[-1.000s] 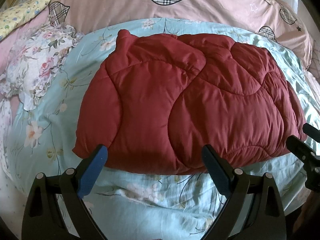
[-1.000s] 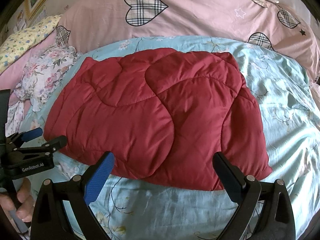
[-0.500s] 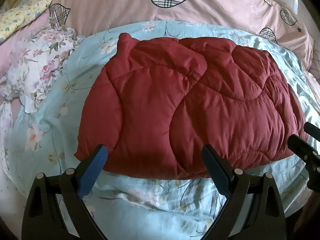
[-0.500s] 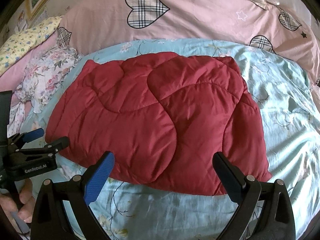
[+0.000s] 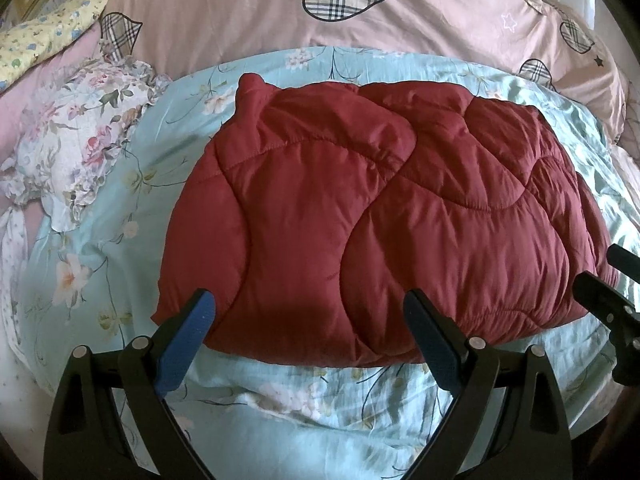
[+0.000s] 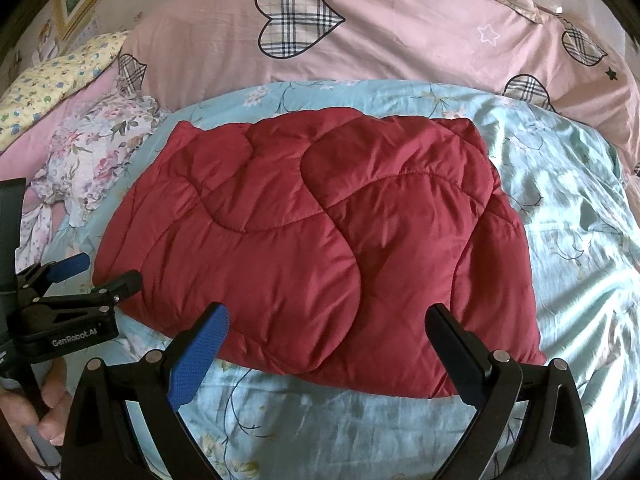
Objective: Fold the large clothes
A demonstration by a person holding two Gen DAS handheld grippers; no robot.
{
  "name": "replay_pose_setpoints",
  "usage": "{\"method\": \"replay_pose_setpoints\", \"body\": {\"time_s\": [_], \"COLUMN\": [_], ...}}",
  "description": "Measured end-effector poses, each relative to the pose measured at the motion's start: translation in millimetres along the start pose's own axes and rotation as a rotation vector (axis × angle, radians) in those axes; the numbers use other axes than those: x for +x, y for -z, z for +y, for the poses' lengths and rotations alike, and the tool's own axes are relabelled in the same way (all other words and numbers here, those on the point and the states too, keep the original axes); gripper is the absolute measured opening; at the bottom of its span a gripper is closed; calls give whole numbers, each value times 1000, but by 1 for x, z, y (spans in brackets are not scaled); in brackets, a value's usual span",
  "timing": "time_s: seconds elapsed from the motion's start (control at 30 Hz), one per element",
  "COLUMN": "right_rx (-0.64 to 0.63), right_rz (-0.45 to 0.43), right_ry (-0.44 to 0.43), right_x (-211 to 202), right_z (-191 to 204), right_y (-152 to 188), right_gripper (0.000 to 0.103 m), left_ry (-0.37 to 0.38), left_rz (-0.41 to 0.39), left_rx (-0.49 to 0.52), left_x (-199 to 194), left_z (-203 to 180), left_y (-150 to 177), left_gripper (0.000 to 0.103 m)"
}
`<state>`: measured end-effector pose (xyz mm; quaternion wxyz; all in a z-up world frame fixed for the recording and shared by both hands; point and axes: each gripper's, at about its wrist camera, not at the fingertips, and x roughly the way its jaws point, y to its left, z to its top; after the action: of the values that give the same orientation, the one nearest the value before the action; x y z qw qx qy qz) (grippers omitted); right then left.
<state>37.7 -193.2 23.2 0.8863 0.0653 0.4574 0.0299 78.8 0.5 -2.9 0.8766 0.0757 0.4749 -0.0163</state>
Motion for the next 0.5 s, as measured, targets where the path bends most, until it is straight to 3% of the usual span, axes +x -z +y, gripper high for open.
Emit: {"method": "replay_pose_setpoints", "body": {"time_s": [0.5], "right_rx": [5], "right_rz": [0], "right_ry": [-2], "right_x": [1], "right_z": [-1], "right_y": [-2], "right_gripper": [100], "left_ry": [1], "left_rz": [-3], "left_rx": [0], "left_x": [0], "left_z": [0], "left_y": [-3], "left_gripper": [96]}}
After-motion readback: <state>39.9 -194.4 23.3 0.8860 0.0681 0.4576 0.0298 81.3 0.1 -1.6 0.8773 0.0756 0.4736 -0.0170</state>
